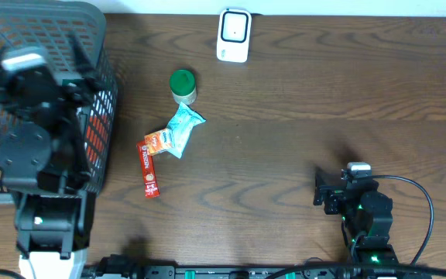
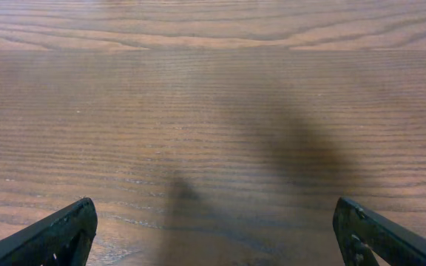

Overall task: Scan the item barcode
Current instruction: 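Move the left gripper back into the basket toward the bagged red dustpan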

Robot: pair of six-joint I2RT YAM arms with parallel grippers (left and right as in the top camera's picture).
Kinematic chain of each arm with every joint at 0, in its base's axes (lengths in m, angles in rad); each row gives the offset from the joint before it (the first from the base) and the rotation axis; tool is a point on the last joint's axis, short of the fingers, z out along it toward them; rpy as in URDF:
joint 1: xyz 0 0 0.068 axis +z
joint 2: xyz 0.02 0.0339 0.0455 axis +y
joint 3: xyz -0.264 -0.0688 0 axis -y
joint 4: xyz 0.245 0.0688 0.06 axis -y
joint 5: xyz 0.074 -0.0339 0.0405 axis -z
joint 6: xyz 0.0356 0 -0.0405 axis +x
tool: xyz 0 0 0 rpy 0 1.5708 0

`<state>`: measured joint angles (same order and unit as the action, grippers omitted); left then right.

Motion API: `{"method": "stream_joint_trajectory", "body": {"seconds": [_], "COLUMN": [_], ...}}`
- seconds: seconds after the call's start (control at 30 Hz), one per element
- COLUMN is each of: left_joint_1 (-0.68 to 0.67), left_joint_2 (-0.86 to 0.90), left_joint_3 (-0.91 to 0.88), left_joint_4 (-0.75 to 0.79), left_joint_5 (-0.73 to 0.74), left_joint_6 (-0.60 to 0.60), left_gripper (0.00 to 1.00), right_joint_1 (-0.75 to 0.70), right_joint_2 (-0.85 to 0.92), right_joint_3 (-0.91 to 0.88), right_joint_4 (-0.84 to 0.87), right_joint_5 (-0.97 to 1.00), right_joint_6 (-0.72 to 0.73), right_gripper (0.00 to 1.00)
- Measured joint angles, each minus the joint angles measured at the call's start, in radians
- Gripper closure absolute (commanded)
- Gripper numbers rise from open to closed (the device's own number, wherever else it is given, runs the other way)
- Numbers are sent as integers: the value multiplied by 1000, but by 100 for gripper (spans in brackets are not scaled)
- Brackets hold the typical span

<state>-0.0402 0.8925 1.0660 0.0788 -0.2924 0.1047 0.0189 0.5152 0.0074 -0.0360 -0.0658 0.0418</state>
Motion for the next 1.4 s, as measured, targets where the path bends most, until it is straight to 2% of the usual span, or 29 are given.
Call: {"method": "stream_joint_trajectory", "body": {"seconds": [0.27, 0.5, 0.73, 0.9, 1.2, 1.4], "left_joint_1": [231, 341, 361, 361, 361, 372], "left_joint_2": [98, 262, 452, 526, 509, 497], "left_joint_3": [54, 56, 56, 56, 56, 58], "left_joint_4": [-97, -220, -320, -446, -682, -791], "left_joint_5": [-28, -28, -28, -26, 112, 150], "left_joint_6": [17, 27, 23, -31, -86, -154], "left_gripper": [8, 8, 8, 8, 8, 8], "right_joint_1": [0, 0, 0, 0, 0, 0], "right_joint_2": [0, 0, 0, 0, 0, 0], "right_joint_3": [0, 0, 0, 0, 0, 0], "right_joint_4": [0, -5, -11, -12, -12, -11], "right_joint_5": [2, 3, 3, 3, 3, 3], "right_joint_6": [0, 0, 5, 8, 8, 11], "right_gripper": [1, 1, 1, 1, 1, 1]}}
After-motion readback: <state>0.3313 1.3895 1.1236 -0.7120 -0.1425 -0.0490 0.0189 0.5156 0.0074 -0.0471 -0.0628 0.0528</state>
